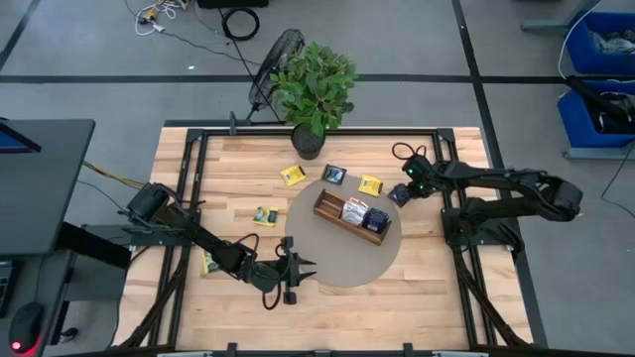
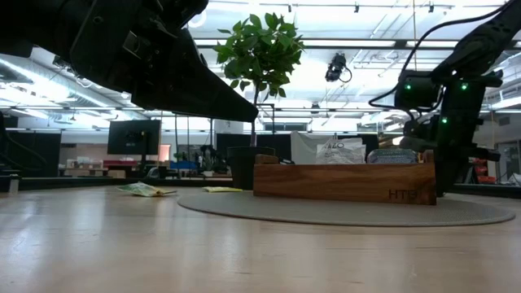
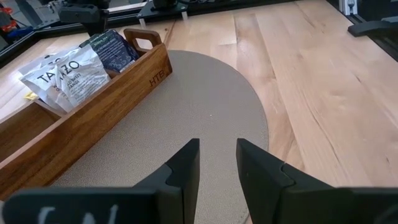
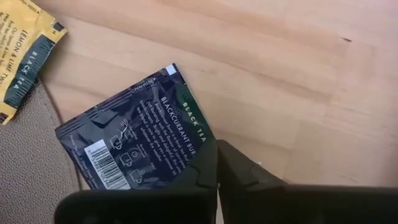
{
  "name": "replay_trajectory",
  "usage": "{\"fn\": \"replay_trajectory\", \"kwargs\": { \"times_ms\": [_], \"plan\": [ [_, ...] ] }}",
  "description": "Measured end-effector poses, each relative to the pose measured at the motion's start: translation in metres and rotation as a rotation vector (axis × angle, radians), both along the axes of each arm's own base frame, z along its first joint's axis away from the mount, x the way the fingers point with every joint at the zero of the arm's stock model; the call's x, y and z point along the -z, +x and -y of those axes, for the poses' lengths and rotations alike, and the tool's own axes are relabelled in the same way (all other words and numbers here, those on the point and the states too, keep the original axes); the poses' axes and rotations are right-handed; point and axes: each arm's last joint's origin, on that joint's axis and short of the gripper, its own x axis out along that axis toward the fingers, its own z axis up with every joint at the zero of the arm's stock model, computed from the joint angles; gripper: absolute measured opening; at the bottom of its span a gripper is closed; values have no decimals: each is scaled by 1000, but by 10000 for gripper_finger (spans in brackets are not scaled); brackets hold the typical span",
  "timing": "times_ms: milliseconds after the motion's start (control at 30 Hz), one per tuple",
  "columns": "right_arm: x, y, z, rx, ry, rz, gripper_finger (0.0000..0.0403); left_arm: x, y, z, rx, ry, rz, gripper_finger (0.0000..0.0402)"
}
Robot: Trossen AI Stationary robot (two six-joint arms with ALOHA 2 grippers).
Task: Pick & Place Tea
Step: Put the black tea bag into the right section of the wooden organizer
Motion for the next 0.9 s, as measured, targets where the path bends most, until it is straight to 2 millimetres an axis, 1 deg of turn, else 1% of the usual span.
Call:
{"fn": "replay_trajectory", "kwargs": {
  "times_ms": [133, 400, 500, 600, 900],
  "plan": [
    [-8, 2, -4, -13, -55, 1, 2, 0, 0, 0, 0, 0, 0, 110],
    [-36, 12, -13, -50, -141, 6, 1, 0, 0, 0, 0, 1, -3, 110],
    [-44, 14, -18, -52, -182, -51, 1, 0, 0, 0, 0, 1, -3, 110],
    [-53, 19, -23, -65, -218, -68, 0, 0, 0, 0, 0, 1, -3, 110],
    [-67, 27, -39, -121, -303, -95, 0, 0, 0, 0, 0, 0, -2, 110]
  ]
}}
